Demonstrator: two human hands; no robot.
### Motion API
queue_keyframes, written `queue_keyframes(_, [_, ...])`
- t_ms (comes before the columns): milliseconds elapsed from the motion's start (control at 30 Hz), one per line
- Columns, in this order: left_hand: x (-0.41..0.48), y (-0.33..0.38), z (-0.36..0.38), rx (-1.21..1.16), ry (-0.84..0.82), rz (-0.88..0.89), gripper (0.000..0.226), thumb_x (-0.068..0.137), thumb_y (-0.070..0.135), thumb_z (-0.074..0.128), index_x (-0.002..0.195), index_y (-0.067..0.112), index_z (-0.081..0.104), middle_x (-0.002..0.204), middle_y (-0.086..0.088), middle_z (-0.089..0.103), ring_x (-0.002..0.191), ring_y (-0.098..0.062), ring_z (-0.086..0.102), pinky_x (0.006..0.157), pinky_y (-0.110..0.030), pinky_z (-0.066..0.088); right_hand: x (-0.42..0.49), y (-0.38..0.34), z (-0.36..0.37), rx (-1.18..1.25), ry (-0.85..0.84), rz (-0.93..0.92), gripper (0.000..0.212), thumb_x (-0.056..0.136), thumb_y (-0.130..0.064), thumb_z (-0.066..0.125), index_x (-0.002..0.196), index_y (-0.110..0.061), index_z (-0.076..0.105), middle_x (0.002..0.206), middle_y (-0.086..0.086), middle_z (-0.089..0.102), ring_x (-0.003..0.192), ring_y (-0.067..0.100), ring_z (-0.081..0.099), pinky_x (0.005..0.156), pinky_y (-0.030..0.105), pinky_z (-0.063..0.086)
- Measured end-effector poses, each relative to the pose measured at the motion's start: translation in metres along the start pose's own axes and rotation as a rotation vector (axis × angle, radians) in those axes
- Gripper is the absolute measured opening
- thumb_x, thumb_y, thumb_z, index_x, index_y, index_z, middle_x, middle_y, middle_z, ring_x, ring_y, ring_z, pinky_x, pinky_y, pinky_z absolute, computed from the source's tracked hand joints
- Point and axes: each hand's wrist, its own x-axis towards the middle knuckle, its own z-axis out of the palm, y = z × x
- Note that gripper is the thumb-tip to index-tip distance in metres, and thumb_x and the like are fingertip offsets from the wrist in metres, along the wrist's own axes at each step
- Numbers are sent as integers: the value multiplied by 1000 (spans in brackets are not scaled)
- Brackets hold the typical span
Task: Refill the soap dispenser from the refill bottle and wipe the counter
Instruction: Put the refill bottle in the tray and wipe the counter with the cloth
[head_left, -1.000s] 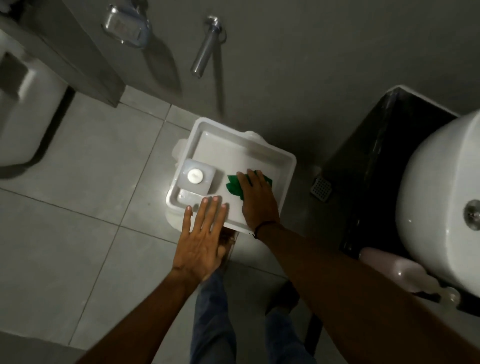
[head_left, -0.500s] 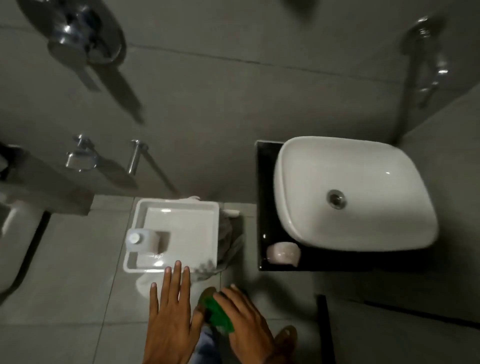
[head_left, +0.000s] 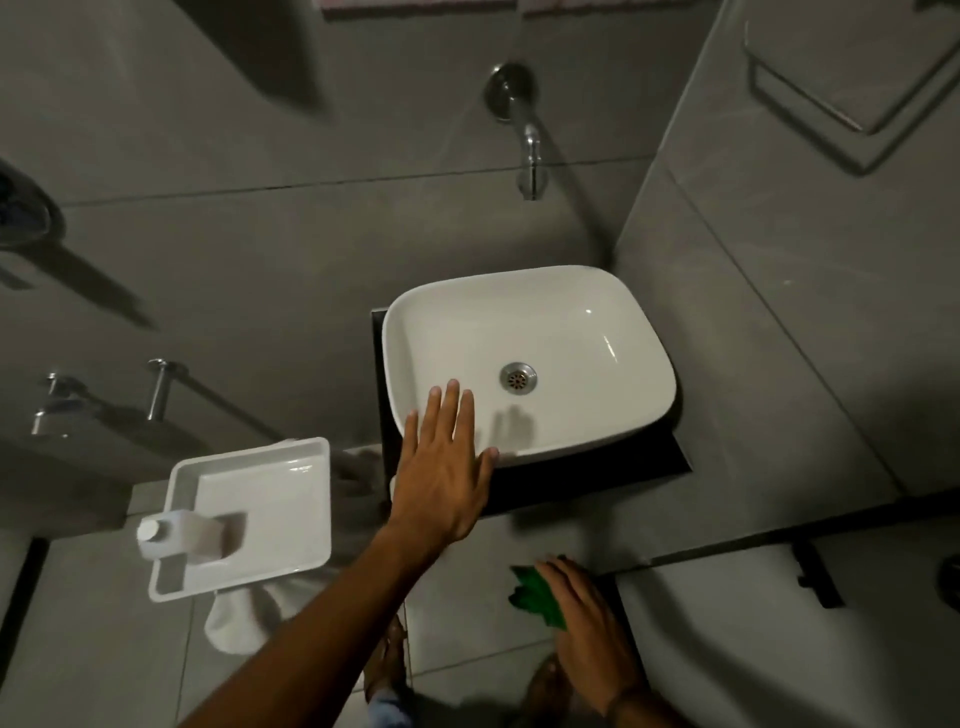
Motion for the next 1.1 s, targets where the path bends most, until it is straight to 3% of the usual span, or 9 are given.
queue_keyframes(167, [-5,17,33,115,-238,41,83,106,44,39,166,5,-5,175,-16,-14,162,-34,-14,133,-49,3,43,19,-35,-34,109,-66,76,90,13,42,157,-21,34,166,0,28,156,22,19,127,34,22])
queue_keyframes(333, [-17,17,46,159,-297,17,89,102,41,47,165,2,-2,174,-22,-9,162,-39,-10,133,-51,3,96,30,-58,-155,228,-102,68,92,10,42,155,-15,39,162,8,37,155,32,23,123,47,31])
queue_keyframes(400, [-18,16,47,181,-285,34,91,100,39,49,165,1,-1,174,-22,-8,162,-39,-9,132,-52,4,112,36,-62,-217,209,-66,65,95,7,40,156,-16,37,162,8,36,156,34,20,124,51,27])
queue_keyframes(533, [-19,10,47,208,-271,56,92,99,39,49,165,2,-2,174,-20,-8,162,-37,-9,132,-51,5,118,52,-53,-366,109,-17,73,95,5,34,160,-25,24,171,5,15,158,35,3,128,53,9])
queue_keyframes(667, [-22,5,50,209,-250,90,91,95,37,51,165,1,4,174,-22,-3,162,-38,-4,132,-51,10,114,58,-44,-402,104,-51,85,82,2,14,162,-26,18,171,8,12,158,39,1,127,57,8])
queue_keyframes(733, [-21,4,48,181,-247,109,92,91,36,52,164,-1,11,173,-22,4,162,-40,2,132,-53,14,115,64,-49,-418,94,-102,83,84,5,19,162,-24,20,171,9,13,157,39,4,127,57,10])
queue_keyframes(833, [-18,0,47,164,-269,111,94,87,39,48,164,1,9,173,-20,1,162,-38,1,132,-52,13,116,87,-66,-440,88,-168,79,89,8,41,160,-24,27,170,7,18,157,38,11,126,55,16])
queue_keyframes(967, [-18,-7,49,138,-269,125,95,88,42,49,164,1,10,173,-19,3,162,-37,1,132,-50,12,129,121,-104,-437,101,42,75,95,4,37,161,-26,20,171,5,13,158,35,3,127,51,12])
queue_keyframes(1100, [-15,-10,50,117,-288,123,95,89,43,50,165,3,7,173,-16,0,162,-35,-1,131,-48,9,148,110,-114,-329,179,171,71,94,7,39,158,-21,29,167,5,23,157,40,3,126,56,10])
